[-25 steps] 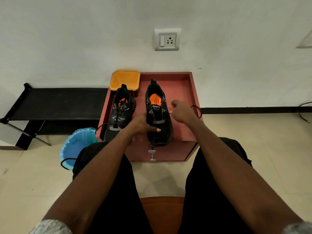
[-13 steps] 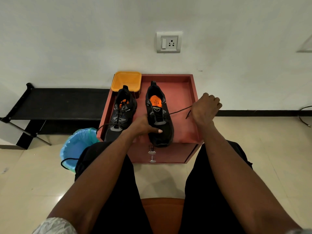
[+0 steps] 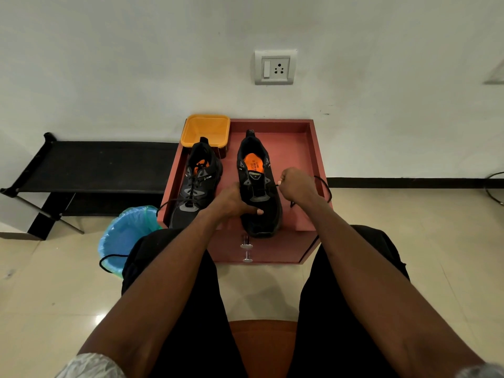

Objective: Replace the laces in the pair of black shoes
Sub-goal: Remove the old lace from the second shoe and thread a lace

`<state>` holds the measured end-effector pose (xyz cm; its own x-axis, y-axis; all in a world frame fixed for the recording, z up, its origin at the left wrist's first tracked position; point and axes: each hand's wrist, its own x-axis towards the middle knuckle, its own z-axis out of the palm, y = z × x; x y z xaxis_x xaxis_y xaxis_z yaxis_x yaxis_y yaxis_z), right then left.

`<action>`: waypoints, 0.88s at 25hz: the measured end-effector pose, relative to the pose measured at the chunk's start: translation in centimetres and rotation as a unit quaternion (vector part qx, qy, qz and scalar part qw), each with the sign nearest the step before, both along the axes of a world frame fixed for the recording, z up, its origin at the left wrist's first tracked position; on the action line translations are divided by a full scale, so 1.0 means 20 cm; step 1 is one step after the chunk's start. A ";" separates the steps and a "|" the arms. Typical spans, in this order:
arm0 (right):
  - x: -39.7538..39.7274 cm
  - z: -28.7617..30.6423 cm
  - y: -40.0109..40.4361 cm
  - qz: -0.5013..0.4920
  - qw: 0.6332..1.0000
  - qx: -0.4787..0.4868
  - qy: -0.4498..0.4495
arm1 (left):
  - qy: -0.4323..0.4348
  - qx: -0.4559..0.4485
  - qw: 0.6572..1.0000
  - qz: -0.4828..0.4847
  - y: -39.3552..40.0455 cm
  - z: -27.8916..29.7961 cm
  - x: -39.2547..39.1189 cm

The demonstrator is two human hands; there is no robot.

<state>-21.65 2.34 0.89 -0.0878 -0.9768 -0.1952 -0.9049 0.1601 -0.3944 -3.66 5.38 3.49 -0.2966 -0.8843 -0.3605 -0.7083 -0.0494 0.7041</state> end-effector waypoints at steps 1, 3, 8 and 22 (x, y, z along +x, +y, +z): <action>-0.01 0.00 0.01 -0.009 1.000 0.004 -0.004 | -0.001 0.002 1.000 0.002 0.00 0.00 0.00; -0.01 0.02 0.02 -0.018 1.000 0.005 -0.004 | -0.003 0.000 1.000 0.005 0.00 -0.01 0.00; 0.00 0.08 0.05 -0.057 0.998 -0.025 0.031 | -0.013 0.002 1.000 0.023 -0.02 -0.06 0.02; 0.21 0.16 0.14 -0.068 0.857 0.255 -0.442 | 0.052 0.252 0.955 -0.145 0.02 0.08 0.16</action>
<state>-17.48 5.09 4.06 0.2074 -0.7373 -0.6429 -0.2476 0.5962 -0.7637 -0.53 5.85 5.19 -0.5602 -0.4813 -0.6742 -0.6708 -0.2140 0.7101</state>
